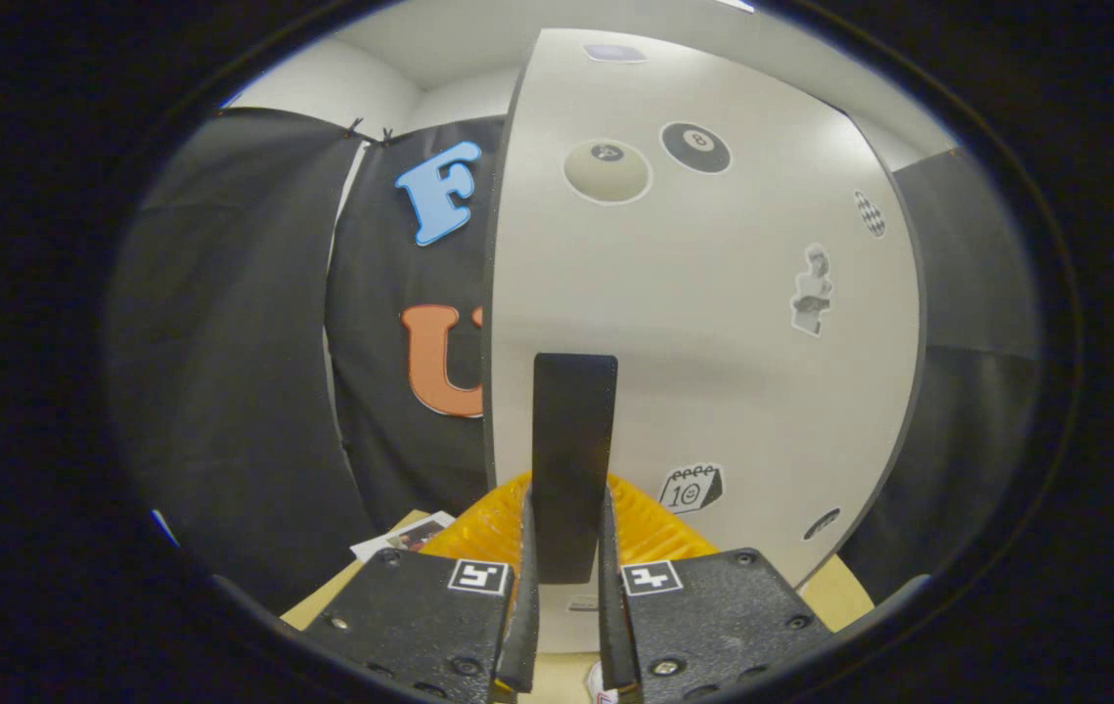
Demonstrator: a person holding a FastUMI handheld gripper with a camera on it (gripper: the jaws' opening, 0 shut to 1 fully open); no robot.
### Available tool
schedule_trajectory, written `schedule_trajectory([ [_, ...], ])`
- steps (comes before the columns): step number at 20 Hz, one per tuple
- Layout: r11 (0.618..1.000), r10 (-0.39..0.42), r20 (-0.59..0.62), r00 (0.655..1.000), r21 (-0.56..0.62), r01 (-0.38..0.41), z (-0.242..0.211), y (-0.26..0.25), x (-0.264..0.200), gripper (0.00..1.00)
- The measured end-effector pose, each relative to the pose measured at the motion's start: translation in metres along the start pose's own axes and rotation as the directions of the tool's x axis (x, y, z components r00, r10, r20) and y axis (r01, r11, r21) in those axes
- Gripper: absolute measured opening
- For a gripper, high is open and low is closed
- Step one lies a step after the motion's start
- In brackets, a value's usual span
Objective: Open the shoe cabinet door, grab the shoes and put them into the shoe cabinet, then close the shoe cabinet door.
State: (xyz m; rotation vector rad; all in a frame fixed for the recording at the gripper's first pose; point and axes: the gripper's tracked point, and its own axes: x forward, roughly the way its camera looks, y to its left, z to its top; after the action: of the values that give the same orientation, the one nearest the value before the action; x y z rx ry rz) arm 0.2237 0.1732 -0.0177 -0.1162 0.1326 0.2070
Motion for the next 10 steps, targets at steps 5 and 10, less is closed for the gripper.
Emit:
schedule_trajectory([
  [5, 0.994, 0.108, -0.003, 0.994, -0.018, -0.108, -0.006, -0.009, -0.043, 0.29],
  [10, 0.976, 0.215, 0.017, 0.976, -0.033, -0.215, -0.012, -0.033, -0.091, 0.29],
])
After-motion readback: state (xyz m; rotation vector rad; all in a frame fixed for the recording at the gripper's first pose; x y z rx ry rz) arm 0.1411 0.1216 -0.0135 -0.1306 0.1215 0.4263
